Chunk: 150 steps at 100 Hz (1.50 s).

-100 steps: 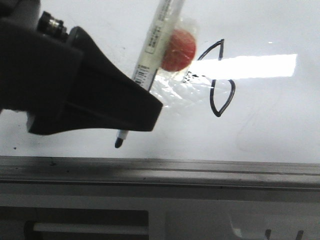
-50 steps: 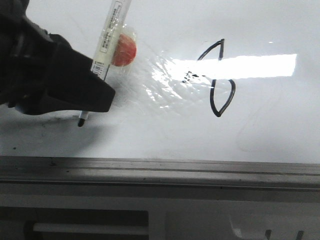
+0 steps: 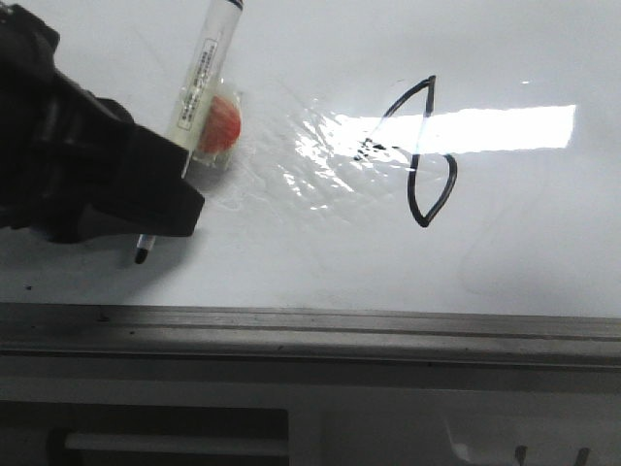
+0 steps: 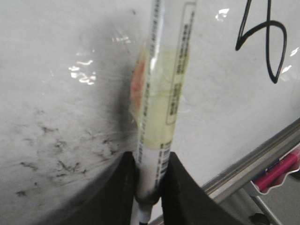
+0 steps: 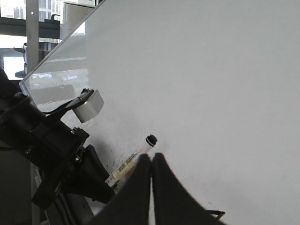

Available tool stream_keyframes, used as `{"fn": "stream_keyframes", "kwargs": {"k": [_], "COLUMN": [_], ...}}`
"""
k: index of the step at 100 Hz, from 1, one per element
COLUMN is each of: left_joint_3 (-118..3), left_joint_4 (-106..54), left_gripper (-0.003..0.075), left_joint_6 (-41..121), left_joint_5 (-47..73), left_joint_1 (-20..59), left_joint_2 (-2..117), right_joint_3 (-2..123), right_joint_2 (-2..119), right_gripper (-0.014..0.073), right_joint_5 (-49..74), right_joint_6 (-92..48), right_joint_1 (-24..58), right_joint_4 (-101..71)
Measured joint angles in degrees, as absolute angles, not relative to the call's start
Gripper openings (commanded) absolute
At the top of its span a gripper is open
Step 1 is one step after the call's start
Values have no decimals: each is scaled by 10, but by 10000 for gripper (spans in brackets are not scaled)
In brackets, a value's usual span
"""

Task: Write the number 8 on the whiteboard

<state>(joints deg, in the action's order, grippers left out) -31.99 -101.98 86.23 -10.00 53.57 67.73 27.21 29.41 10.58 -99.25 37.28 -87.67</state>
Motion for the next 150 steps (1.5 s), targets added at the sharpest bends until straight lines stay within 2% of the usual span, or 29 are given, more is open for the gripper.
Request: {"fn": "stream_keyframes", "kwargs": {"k": [43, 118, 124, 141, 150], "left_joint_3": [-392, -403, -404, -404, -404], "left_joint_4": [-1032, -1030, -1030, -1030, -1030], "left_gripper": [-20, -16, 25, 273, 296], "left_joint_6": [860, 858, 858, 858, 857], "left_joint_5": [-83, -113, -115, -116, -110], "left_joint_1": [537, 546, 546, 546, 547], "left_joint_2": [748, 769, 770, 771, 771], "right_joint_3": [272, 272, 272, 272, 272], "right_joint_2": [294, 294, 294, 294, 294], "right_gripper": [-68, -69, -69, -69, -69], "right_joint_5": [105, 99, 99, 97, 97], "right_joint_6": [-993, -993, -993, -993, -993], "right_joint_1": [373, 373, 373, 373, 373], "right_joint_4": [-878, -879, -879, -879, -879]}}
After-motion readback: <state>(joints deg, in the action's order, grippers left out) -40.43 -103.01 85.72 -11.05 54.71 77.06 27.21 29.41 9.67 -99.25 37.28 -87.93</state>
